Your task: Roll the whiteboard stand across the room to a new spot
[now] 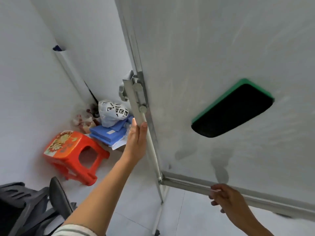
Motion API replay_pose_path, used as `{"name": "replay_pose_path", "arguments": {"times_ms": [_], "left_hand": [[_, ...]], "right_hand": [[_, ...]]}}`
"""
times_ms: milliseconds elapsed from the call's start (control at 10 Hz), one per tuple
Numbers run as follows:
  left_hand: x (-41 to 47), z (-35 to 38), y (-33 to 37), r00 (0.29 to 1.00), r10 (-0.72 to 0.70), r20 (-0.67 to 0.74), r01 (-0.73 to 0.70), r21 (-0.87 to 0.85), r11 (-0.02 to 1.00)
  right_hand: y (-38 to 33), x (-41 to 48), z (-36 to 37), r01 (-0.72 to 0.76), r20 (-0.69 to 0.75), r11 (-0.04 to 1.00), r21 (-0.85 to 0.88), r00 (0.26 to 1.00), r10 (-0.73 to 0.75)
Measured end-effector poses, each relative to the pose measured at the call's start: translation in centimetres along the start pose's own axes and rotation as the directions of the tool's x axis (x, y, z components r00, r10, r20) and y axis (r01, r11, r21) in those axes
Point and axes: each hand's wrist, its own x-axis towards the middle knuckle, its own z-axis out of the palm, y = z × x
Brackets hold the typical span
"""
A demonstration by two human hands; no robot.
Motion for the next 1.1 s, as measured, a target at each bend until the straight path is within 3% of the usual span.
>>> {"name": "replay_pose_path", "arguments": {"times_ms": [200, 400, 700, 800, 1000, 1100], "left_hand": [[5.9, 0.9, -0.8, 0.989, 0.101, 0.106, -0.103, 0.009, 0.995], [11.9, 1.7, -1.9, 0.996, 0.04, 0.084, -0.041, 0.016, 0.999], [14.0, 1.3, -3.5, 0.977, 0.203, 0.058, -0.203, -0.016, 0.979], [13.5, 0.9, -3.5, 0.966, 0.235, 0.111, -0.229, -0.061, 0.971], [13.1, -1.7, -3.8, 0.883, 0.257, 0.392, -0.251, -0.067, 0.966], [12.2, -4.1, -6.4, 0.844, 0.194, 0.5, -0.248, 0.044, 0.968]], "right_hand": [[-1.6, 0.3, 0.7, -0.052, -0.133, 0.998, 0.026, 0.99, 0.055], [-3.4, 4.8, 0.6, -0.079, -0.162, 0.997, 0.014, 0.984, 0.08], [-6.2, 9.9, 0.9, -0.043, -0.195, 0.999, -0.001, 0.98, 0.042], [-8.1, 9.3, 1.5, -0.015, -0.244, 1.0, 0.02, 0.97, 0.02], [-15.6, 4.4, 2.6, 0.169, -0.381, 0.983, 0.067, 0.915, -0.131], [-20.9, 0.8, 2.1, 0.393, -0.502, 0.92, 0.015, 0.798, -0.332]]}}
